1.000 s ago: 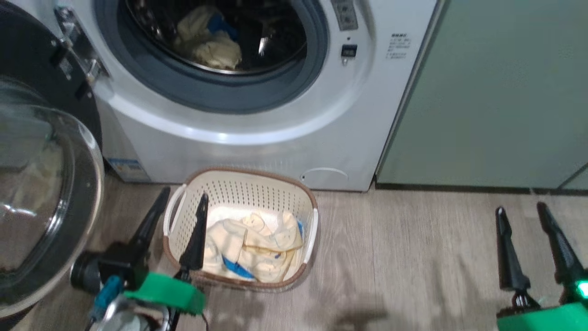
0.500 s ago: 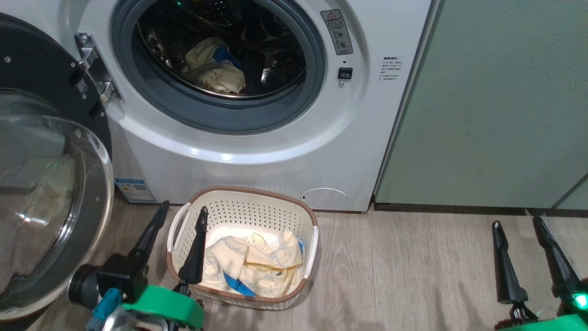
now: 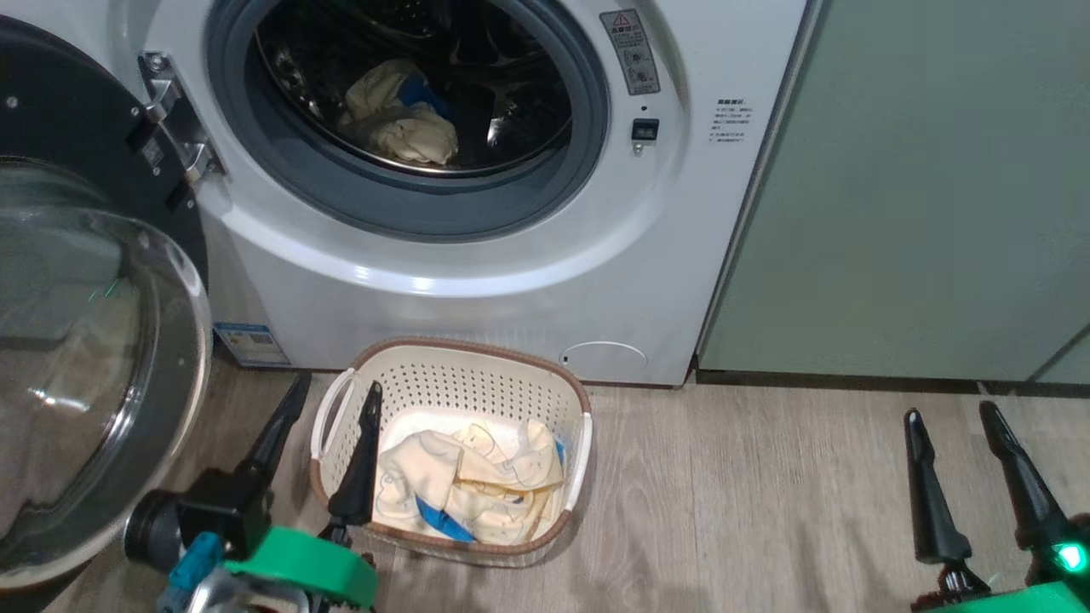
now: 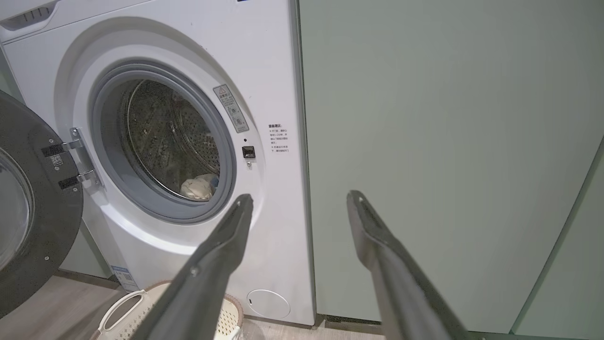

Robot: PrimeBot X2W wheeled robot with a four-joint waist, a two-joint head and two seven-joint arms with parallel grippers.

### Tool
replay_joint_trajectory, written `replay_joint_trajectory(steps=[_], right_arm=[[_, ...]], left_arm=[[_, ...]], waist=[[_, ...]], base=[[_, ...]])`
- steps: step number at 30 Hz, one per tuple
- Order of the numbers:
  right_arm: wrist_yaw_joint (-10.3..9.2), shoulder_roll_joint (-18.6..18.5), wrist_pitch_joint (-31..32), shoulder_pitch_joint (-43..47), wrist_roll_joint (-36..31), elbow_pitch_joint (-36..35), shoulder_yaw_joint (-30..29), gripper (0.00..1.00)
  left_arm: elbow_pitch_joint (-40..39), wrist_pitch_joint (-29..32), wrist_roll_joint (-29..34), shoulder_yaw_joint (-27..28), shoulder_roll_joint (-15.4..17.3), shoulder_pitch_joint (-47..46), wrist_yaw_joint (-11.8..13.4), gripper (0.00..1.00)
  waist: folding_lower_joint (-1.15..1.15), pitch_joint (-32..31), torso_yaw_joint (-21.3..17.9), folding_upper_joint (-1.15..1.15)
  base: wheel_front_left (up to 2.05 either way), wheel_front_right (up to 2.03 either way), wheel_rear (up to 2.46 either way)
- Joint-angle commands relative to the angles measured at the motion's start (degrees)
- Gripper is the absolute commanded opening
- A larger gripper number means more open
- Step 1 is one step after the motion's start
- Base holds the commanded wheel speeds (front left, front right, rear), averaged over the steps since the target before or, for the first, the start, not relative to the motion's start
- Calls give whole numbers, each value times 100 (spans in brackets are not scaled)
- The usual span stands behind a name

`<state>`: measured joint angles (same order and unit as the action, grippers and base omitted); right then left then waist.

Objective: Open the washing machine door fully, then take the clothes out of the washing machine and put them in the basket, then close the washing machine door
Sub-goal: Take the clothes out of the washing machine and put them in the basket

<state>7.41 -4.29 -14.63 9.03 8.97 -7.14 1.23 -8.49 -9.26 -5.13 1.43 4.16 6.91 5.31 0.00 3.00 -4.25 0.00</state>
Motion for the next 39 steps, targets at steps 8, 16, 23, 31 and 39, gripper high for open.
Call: replay_joint_trajectory(steps=[8,16,23,31,39], right_arm=[[8,-113,-37,-220,-38,-228,104,100],[8,-129,-37,-372,-20,-265,172,100],[8,-157,-37,-632,-33,-367,107,100],[8,-55,-37,-1080,20,-463,72,100],[8,73,-37,-1501,93,-439,151,100]], left_arm=[[-14,-19,-157,69,73,-472,-4,100],[396,80,-94,-88,182,-1075,-91,100],[1052,121,-22,-316,332,-2095,-305,100],[1978,306,207,-442,713,-3490,-466,100],[2740,591,510,-513,1205,-4833,-553,100]], waist=[[0,151,-2,0],[0,486,-43,0],[0,1187,-121,0],[0,2119,-329,0],[0,2834,-707,0]], base=[[0,0,0],[0,0,0],[0,0,0],[0,0,0],[0,0,0]])
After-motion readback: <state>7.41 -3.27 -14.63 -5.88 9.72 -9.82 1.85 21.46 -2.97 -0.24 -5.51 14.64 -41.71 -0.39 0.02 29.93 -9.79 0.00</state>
